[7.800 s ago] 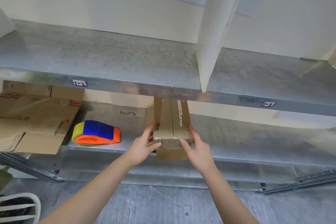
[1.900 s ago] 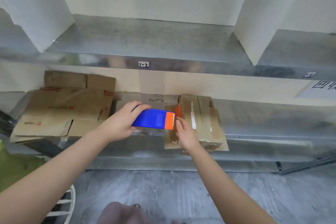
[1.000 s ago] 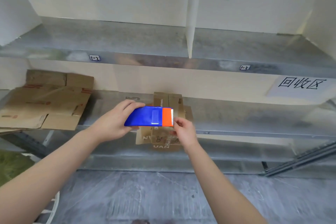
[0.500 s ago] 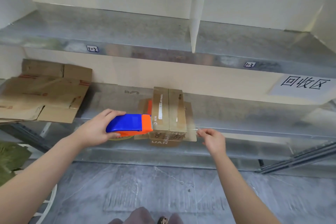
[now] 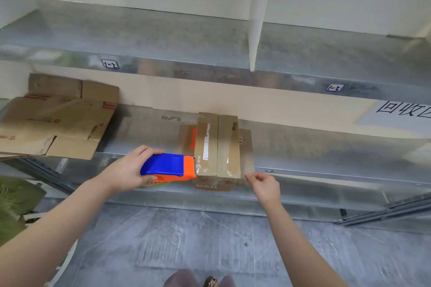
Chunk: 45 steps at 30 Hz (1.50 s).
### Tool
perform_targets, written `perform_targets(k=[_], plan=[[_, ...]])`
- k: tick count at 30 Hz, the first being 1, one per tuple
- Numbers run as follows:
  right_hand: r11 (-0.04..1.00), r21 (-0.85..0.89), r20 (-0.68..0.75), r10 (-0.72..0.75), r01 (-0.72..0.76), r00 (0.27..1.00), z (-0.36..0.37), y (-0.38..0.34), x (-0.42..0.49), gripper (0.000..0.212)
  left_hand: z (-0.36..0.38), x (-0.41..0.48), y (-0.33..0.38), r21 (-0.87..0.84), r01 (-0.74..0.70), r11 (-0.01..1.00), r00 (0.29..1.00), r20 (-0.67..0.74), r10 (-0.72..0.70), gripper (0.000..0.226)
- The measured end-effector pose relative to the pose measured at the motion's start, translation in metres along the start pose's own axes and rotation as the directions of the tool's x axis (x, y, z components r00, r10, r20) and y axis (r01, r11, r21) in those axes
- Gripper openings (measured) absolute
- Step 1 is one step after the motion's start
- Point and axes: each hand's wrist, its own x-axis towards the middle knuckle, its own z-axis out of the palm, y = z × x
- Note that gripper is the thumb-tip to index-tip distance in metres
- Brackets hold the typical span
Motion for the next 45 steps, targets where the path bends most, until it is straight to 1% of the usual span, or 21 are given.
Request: perform_targets(k=[4,7,8,11,12,14,15,16,17,19,20,22,23,24,27,29,31,35,38,41,45], plan=[[0.999,0.034,0.027,0.025,-0.026,0.999,0.019,0.001,0.004,0.016,0.005,0.003,-0.001,-0.01,0.022,1.0,1.0,0.004,-0.022,0.067],[0.987,0.14,0.053,0.071,-0.078,0.996,0.027,-0.005,0.003,0.012,0.004,0.004,-0.002,-0.03,0.042,0.999,0.999,-0.011,-0.042,0.067],[0.98,0.171,0.064,0.09,-0.1,0.994,0.028,-0.007,0.002,0.014,0.004,0.004,-0.003,-0.034,0.048,0.998,0.999,-0.016,-0.048,0.068],[0.965,0.226,0.083,0.116,-0.132,0.99,0.031,-0.012,0.0,0.032,0.004,0.006,-0.002,-0.05,0.045,0.998,0.999,-0.022,-0.046,0.068],[0.96,0.239,0.093,0.127,-0.146,0.988,0.032,-0.013,0.0,0.041,0.004,0.006,-0.003,-0.051,0.04,0.998,0.999,-0.023,-0.041,0.066],[0.944,0.262,0.117,0.177,-0.202,0.977,0.03,-0.013,0.001,0.067,0.003,0.007,-0.004,-0.052,0.036,0.998,0.999,-0.028,-0.037,0.066],[0.944,0.251,0.116,0.188,-0.212,0.975,0.028,-0.013,0.001,0.075,0.002,0.007,-0.005,-0.055,0.036,0.998,0.999,-0.031,-0.038,0.065],[0.956,0.226,0.093,0.17,-0.187,0.981,0.026,-0.013,-0.001,0.075,0.002,0.007,-0.005,-0.057,0.035,0.998,0.999,-0.031,-0.037,0.064],[0.971,0.202,0.052,0.117,-0.125,0.992,0.024,-0.013,-0.003,0.068,0.002,0.007,-0.005,-0.058,0.031,0.998,0.999,-0.03,-0.033,0.063],[0.977,0.202,-0.016,-0.061,0.063,0.998,0.022,-0.014,-0.011,0.048,0.002,0.008,-0.005,-0.056,0.02,0.998,0.999,-0.029,-0.021,0.062],[0.966,0.207,-0.007,-0.159,0.157,0.987,0.021,-0.016,-0.015,0.045,0.003,0.008,-0.005,-0.057,0.015,0.998,0.999,-0.029,-0.017,0.062],[0.936,0.138,0.068,-0.335,0.324,0.94,0.024,-0.023,-0.017,0.054,0.003,0.008,-0.005,-0.064,0.012,0.998,0.999,-0.033,-0.015,0.062],[0.924,0.083,0.107,-0.381,0.374,0.918,0.027,-0.026,-0.016,0.058,0.003,0.007,-0.005,-0.067,0.016,0.998,0.999,-0.035,-0.019,0.063],[0.918,0.046,0.137,-0.396,0.394,0.908,0.029,-0.03,-0.013,0.061,0.003,0.007,-0.006,-0.07,0.023,0.997,0.999,-0.039,-0.026,0.064],[0.933,0.055,0.169,-0.359,0.355,0.918,0.033,-0.04,-0.01,0.063,0.002,0.007,-0.008,-0.097,0.026,0.995,0.997,-0.071,-0.033,0.062],[0.945,0.084,0.137,-0.325,0.316,0.936,0.033,-0.045,-0.01,0.066,0.0,0.008,-0.009,-0.132,0.016,0.991,0.996,-0.085,-0.027,0.059],[0.955,0.102,0.118,-0.289,0.278,0.95,0.033,-0.049,-0.007,0.068,-0.001,0.01,-0.01,-0.143,0.022,0.99,0.996,-0.078,-0.033,0.061],[0.959,0.142,0.134,-0.263,0.245,0.955,0.039,-0.058,-0.005,0.071,-0.002,0.014,-0.014,-0.106,0.044,0.993,0.997,-0.056,-0.051,0.069],[0.961,0.199,0.147,-0.224,0.193,0.964,0.043,-0.06,-0.003,0.072,-0.005,0.016,-0.019,-0.069,0.013,0.998,1.0,-0.021,-0.015,0.069],[0.956,0.256,0.16,-0.189,0.144,0.969,0.047,-0.061,-0.005,0.074,-0.01,0.016,-0.024,-0.072,-0.01,0.997,1.0,0.016,0.011,0.067],[0.952,0.285,0.181,-0.166,0.11,0.969,0.047,-0.066,-0.008,0.074,-0.013,0.017,-0.03,-0.05,-0.04,0.998,0.999,0.022,0.042,0.067]])
